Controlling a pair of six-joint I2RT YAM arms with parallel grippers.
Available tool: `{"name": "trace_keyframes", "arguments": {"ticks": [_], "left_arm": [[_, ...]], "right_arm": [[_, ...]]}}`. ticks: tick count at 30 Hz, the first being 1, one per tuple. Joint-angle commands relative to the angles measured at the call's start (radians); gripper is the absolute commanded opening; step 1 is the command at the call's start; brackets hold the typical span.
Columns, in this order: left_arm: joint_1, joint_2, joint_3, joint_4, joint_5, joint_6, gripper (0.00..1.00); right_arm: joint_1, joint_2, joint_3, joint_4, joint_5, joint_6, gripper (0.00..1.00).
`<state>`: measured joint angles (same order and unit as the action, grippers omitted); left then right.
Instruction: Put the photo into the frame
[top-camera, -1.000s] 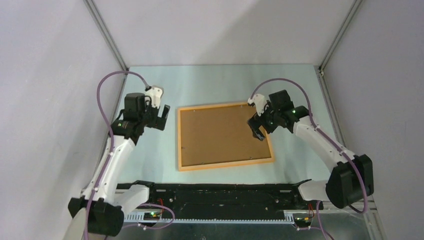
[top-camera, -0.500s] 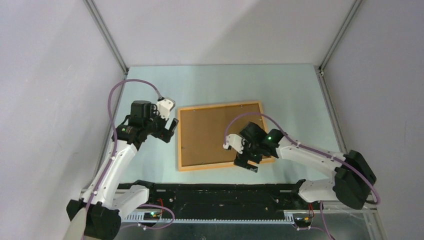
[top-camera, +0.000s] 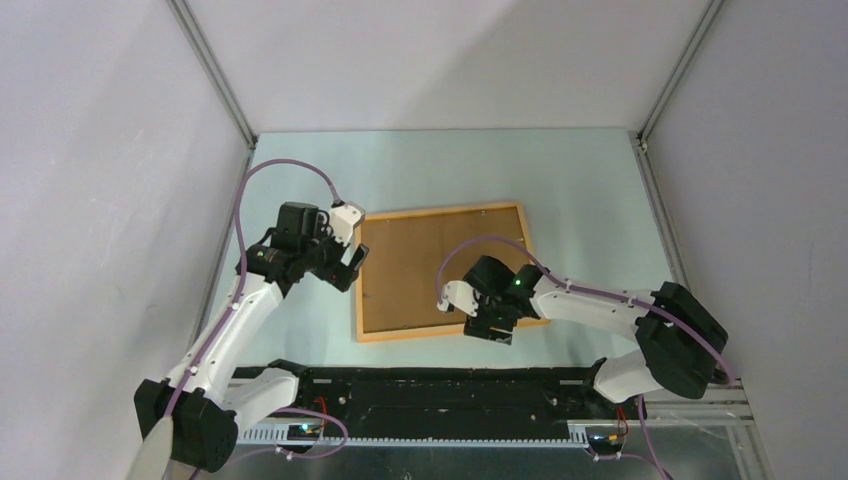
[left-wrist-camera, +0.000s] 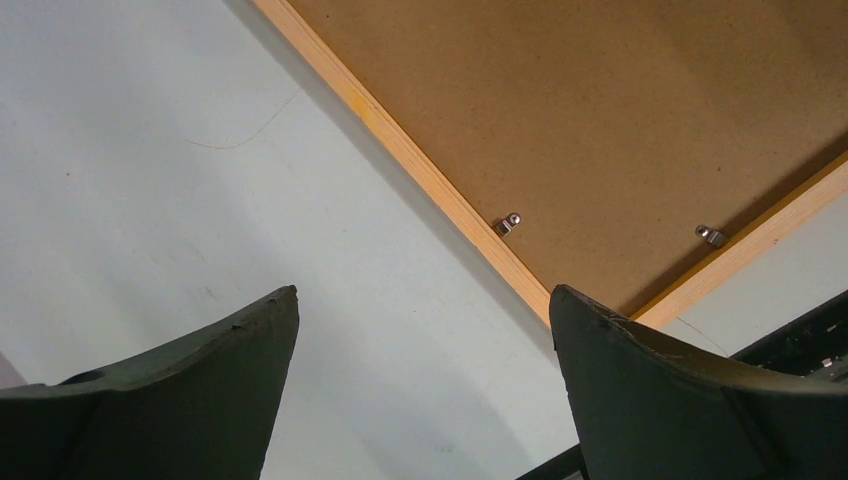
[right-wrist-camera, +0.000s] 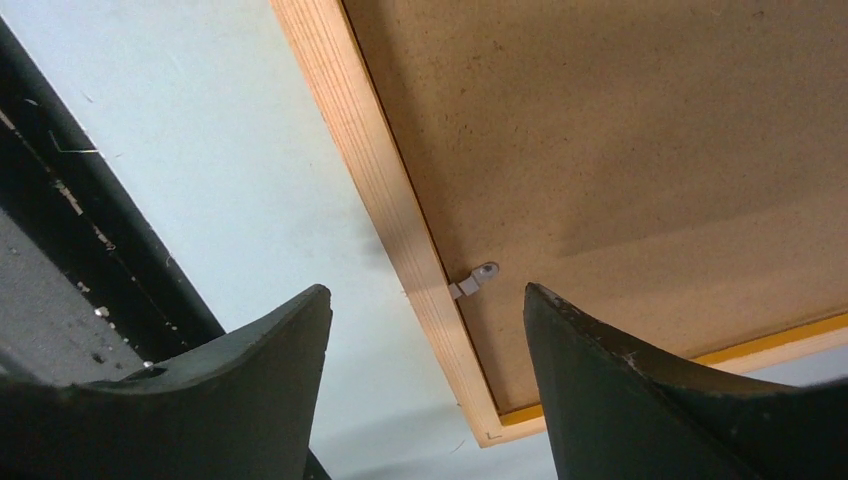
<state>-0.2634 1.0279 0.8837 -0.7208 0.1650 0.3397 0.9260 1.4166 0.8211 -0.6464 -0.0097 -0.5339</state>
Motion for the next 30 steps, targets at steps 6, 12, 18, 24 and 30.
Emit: {"name": "trace_keyframes", "arguments": {"ticks": [6, 12, 18, 24, 30], "left_arm": [[-0.007, -0.008, 0.007, 0.009, -0.013, -0.018, 1.0], [-0.007, -0.008, 0.001, 0.008, -0.015, -0.011, 1.0], [-0.007, -0.01, 0.003, 0.009, -0.031, 0.009, 1.0], [-0.008, -0.05, 0.0, 0.022, -0.083, 0.086, 1.0], [-0.056, -0.093, 0.011, 0.021, -0.107, 0.137, 1.0]], "right_arm": [[0.035, 0.063, 0.003, 0.056, 0.072, -0.015, 0.7], [0.045, 0.074, 0.003, 0.058, 0.07, -0.002, 0.58], [0.049, 0.074, 0.002, 0.051, 0.063, 0.001, 0.39], [0.031, 0.043, 0.04, -0.003, 0.009, 0.005, 0.14], [-0.021, 0.018, 0.14, -0.098, -0.107, 0.01, 0.0]]}}
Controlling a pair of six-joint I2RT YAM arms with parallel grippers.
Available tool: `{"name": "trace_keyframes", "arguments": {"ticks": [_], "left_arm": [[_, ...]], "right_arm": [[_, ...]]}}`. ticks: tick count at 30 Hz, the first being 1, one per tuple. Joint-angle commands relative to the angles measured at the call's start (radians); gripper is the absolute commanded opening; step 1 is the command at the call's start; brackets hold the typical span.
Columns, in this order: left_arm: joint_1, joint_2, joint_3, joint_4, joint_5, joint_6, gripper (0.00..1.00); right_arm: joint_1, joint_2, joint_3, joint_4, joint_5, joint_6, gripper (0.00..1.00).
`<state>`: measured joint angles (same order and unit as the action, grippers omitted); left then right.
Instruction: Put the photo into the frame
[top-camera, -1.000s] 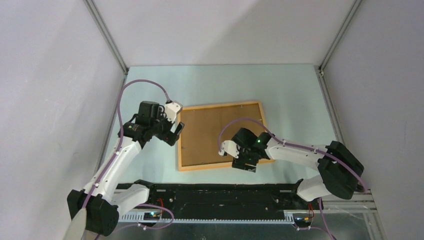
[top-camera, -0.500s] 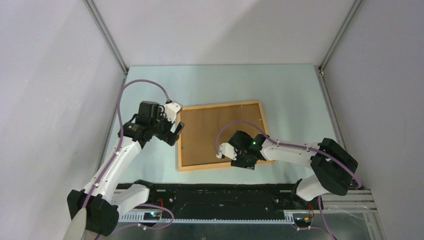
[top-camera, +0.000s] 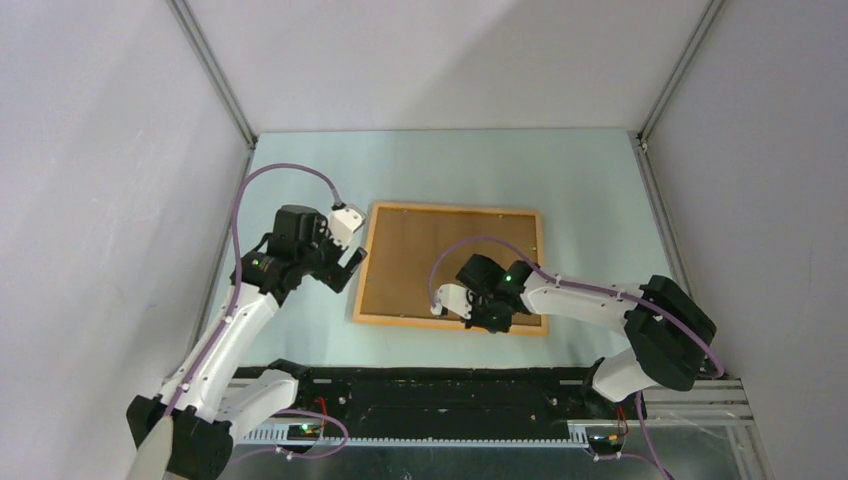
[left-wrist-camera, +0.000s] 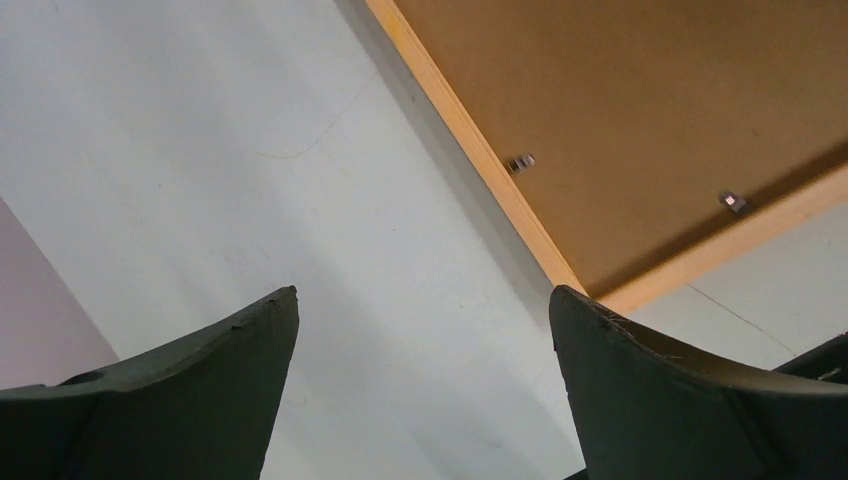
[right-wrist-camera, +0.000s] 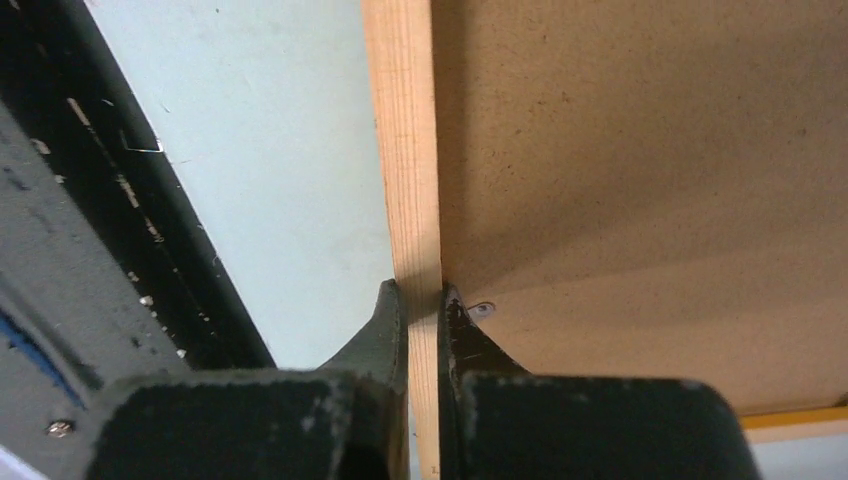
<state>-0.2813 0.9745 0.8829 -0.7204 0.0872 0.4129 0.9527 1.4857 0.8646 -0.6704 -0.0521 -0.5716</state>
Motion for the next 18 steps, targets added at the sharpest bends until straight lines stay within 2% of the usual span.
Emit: {"name": "trace_keyframes", "arguments": {"ticks": [1, 11, 18], "left_arm": [[-0.063, -0.042, 0.013, 0.021, -0.039, 0.067, 1.0], [-0.239, -0.095, 0.028, 0.021, -0.067, 0.123, 1.0], [-0.381, -0.007, 0.082, 0.023, -0.135, 0.227, 1.0]], "right_arm": [[-0.055, -0.056, 0.12, -0.084, -0.089, 0.048, 0.0], [-0.192, -0.085, 0.284, -0.238, -0.268, 0.036, 0.0], [-0.259, -0.068, 0.427, -0.36, -0.357, 0.014, 0.0]]}}
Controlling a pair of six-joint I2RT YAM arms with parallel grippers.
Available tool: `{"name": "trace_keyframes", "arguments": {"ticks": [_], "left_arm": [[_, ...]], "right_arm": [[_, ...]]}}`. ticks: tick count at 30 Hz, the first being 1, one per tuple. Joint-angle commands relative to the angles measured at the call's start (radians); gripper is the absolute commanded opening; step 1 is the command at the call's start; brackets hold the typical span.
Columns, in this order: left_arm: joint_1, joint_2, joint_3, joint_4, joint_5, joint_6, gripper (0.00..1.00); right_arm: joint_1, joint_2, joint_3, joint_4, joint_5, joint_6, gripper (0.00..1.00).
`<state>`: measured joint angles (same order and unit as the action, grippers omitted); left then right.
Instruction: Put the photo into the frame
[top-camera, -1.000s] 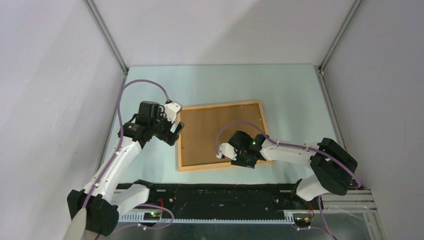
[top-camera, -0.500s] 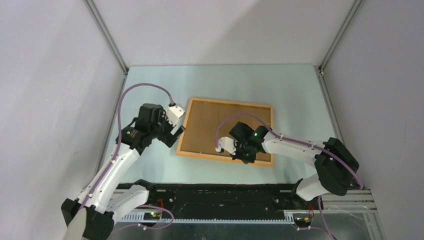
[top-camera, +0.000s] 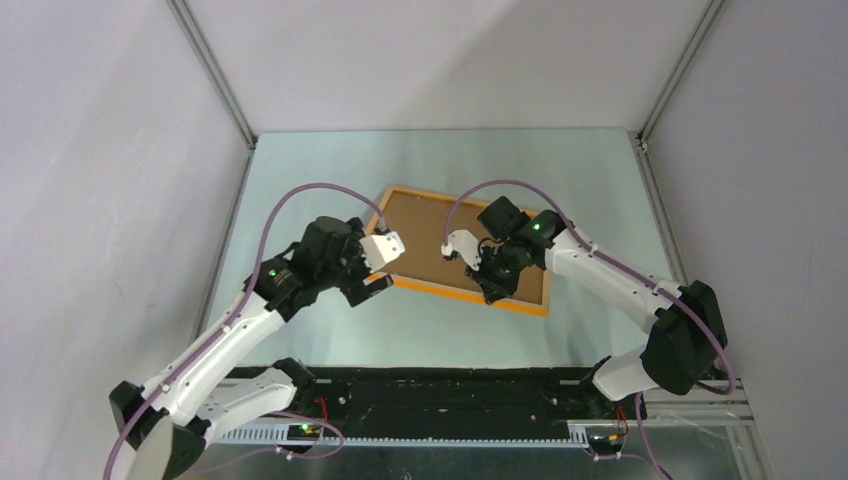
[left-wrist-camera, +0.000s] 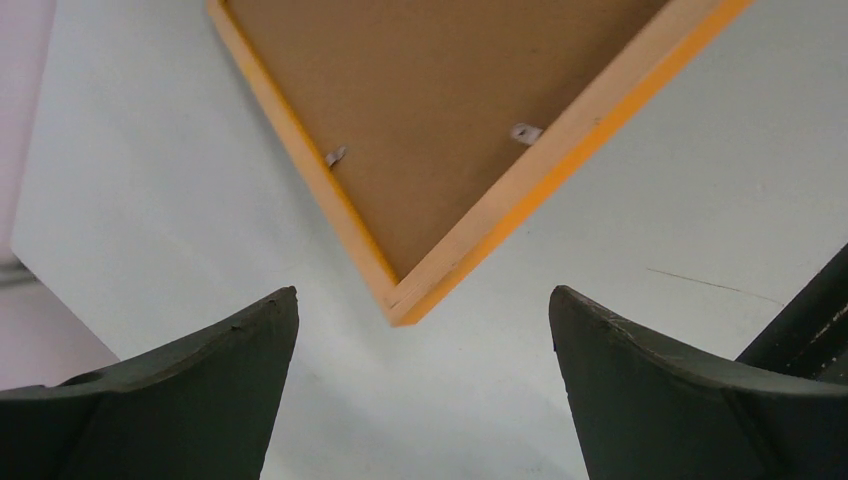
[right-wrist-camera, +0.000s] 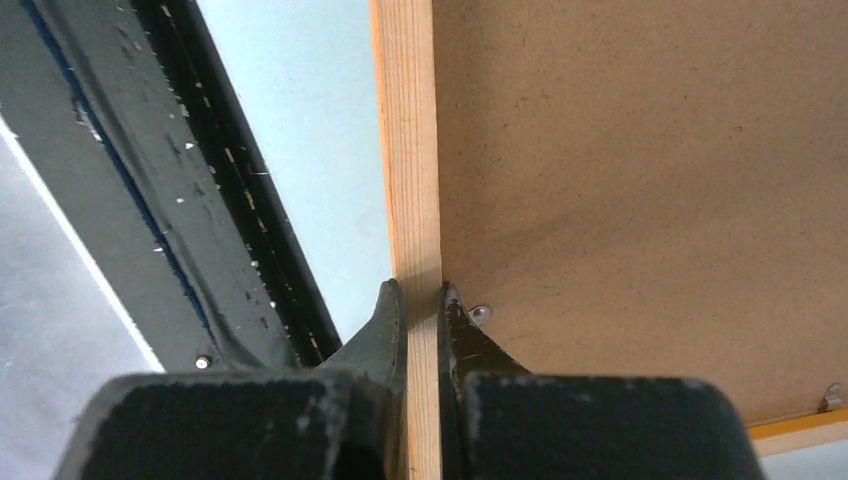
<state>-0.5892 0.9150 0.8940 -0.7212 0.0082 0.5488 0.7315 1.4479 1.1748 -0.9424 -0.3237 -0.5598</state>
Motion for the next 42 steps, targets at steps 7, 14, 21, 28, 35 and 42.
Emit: {"name": "trace_keyframes", "arguments": {"ticks": [7, 14, 21, 28, 35, 42], "left_arm": [[-0.21, 0.158, 0.162, 0.051, -0.134, 0.199, 1.0], [-0.252, 0.231, 0.2, 0.126, -0.14, 0.299, 0.99], [-0.283, 0.37, 0.241, 0.211, -0.172, 0.359, 0.94], [-0.305, 0.497, 0.325, 0.225, -0.188, 0.367, 0.81], [-0.366, 0.569, 0.373, 0.225, -0.229, 0.372, 0.65], [-0.402, 0.614, 0.389, 0.223, -0.321, 0.377, 0.46]], "right_arm": [[-0.124, 0.03, 0.258, -0.229, -0.181, -0.017, 0.0], [-0.184, 0.052, 0.382, -0.332, -0.259, -0.032, 0.0], [-0.236, 0.079, 0.461, -0.409, -0.331, -0.06, 0.0], [-0.275, 0.099, 0.475, -0.441, -0.377, -0.084, 0.0], [-0.312, 0.119, 0.5, -0.466, -0.409, -0.1, 0.0], [-0.326, 0.12, 0.5, -0.469, -0.4, -0.103, 0.0]]}}
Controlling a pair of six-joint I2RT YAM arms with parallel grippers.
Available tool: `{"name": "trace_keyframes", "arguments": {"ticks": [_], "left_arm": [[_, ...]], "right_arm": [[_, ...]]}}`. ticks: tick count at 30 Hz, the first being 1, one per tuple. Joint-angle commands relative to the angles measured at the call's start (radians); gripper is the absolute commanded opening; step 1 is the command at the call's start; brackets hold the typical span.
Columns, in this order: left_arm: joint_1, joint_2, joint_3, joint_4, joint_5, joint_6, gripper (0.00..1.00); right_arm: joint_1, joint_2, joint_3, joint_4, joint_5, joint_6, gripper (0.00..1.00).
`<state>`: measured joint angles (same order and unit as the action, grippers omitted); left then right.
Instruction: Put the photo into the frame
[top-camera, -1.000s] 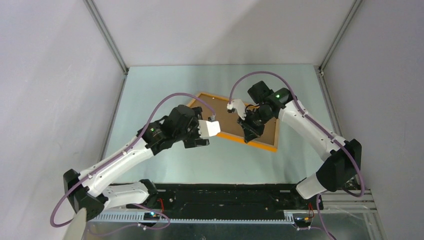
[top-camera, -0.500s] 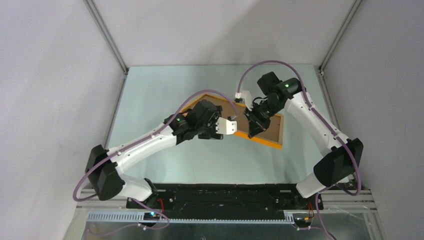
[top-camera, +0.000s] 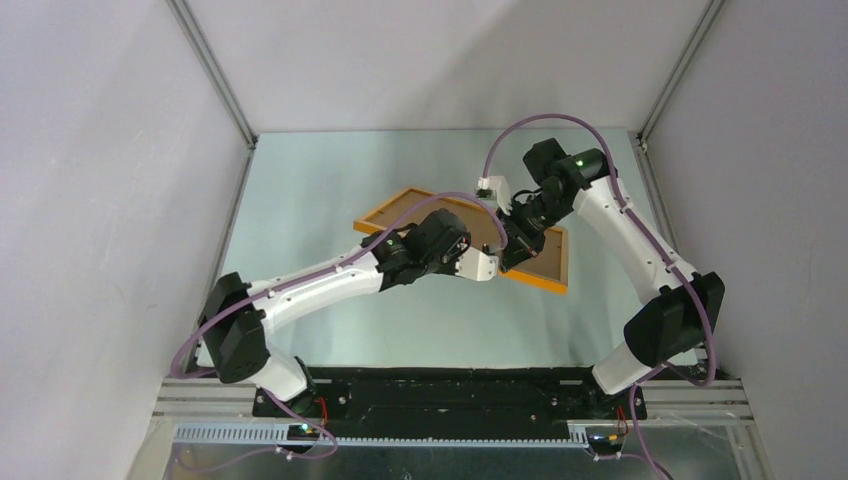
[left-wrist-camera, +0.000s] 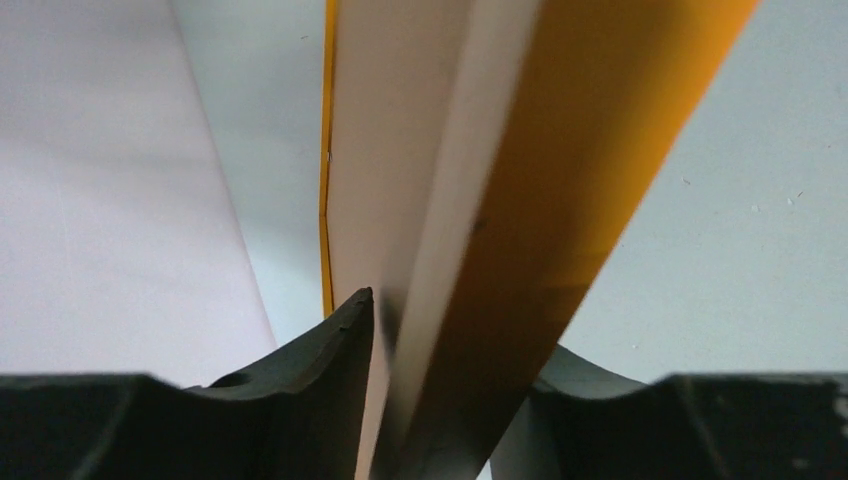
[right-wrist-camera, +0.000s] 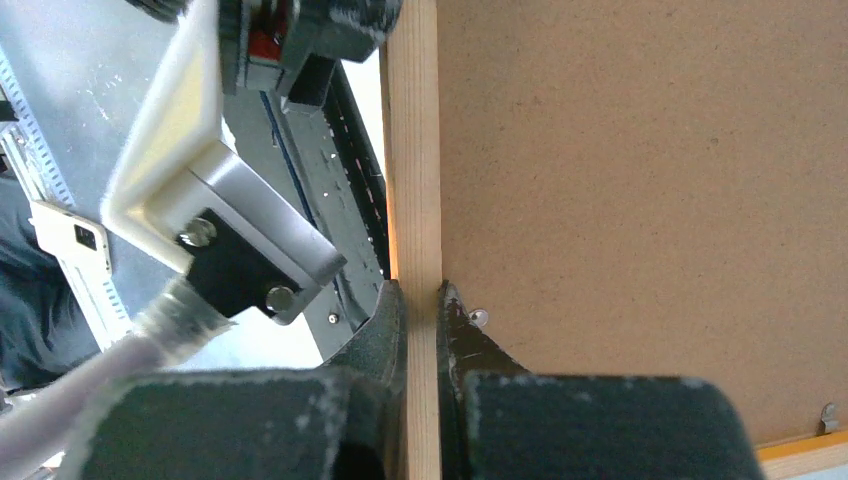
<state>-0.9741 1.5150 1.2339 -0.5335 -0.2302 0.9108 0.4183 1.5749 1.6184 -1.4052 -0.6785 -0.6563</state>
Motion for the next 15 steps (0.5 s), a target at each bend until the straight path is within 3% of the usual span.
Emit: {"name": "trace_keyframes", "arguments": {"ticks": [1, 7, 13, 15], "left_arm": [[-0.02, 0.016, 0.05, 0.035, -0.093, 0.015, 0.44], [-0.049, -0.004, 0.041, 0.016, -0.149, 0.008, 0.31], [-0.073, -0.037, 0.048, -0.031, -0.163, -0.013, 0.04], [-0.079, -0.051, 0.058, -0.05, -0.153, -0.028, 0.0]], "right_arm": [[-0.016, -0.009, 0.056, -0.005, -0.04, -0.003, 0.0], [-0.028, -0.033, 0.056, 0.032, 0.001, 0.029, 0.0], [-0.029, -0.065, 0.06, 0.06, 0.046, 0.052, 0.0], [-0.029, -0.074, 0.062, 0.068, 0.059, 0.063, 0.0]]}}
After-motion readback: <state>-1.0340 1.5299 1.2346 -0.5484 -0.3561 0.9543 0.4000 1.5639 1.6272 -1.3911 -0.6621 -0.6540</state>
